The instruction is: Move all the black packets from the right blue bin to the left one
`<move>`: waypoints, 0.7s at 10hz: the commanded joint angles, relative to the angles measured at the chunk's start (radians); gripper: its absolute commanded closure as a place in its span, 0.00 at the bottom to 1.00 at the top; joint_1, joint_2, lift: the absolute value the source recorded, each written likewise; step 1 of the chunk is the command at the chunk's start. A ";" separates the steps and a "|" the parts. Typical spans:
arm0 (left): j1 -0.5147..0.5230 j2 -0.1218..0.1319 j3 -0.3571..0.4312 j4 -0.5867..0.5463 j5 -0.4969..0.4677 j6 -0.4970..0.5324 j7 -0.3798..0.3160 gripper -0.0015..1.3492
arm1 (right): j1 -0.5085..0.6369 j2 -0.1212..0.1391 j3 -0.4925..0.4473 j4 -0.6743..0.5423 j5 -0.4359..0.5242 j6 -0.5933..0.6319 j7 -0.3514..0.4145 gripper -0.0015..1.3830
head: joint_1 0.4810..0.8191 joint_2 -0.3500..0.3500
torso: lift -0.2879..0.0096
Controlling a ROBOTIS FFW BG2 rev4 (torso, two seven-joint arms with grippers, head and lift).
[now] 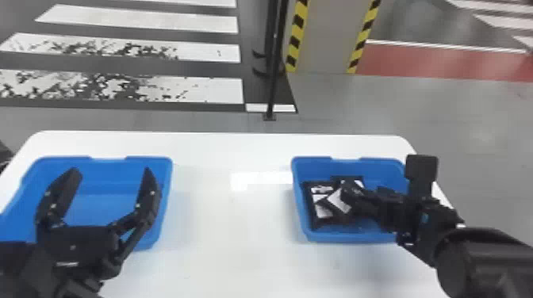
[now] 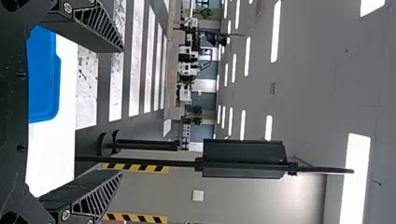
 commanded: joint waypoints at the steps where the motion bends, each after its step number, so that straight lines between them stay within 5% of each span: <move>1: -0.002 0.000 0.000 0.000 0.000 -0.001 -0.001 0.08 | -0.010 0.000 0.010 0.009 0.001 0.036 0.004 0.15 | 0.63 0.30 | 0.50; 3: -0.002 0.000 0.000 0.002 0.000 -0.001 -0.003 0.08 | -0.020 -0.005 0.038 -0.028 0.049 0.099 0.018 0.23 | 0.63 0.32 | 0.50; 5: -0.002 0.000 0.004 0.005 0.000 -0.008 -0.003 0.08 | -0.017 -0.005 0.062 -0.094 0.101 0.121 0.016 0.65 | 0.63 0.33 | 0.50; 6: -0.002 0.002 0.004 0.007 0.000 -0.006 -0.003 0.08 | -0.017 -0.005 0.062 -0.097 0.103 0.124 0.005 0.79 | 0.63 0.34 | 0.50; 7: -0.002 0.002 0.006 0.010 0.000 -0.008 -0.004 0.08 | -0.015 -0.005 0.062 -0.085 0.091 0.124 0.001 0.80 | 0.63 0.34 | 0.50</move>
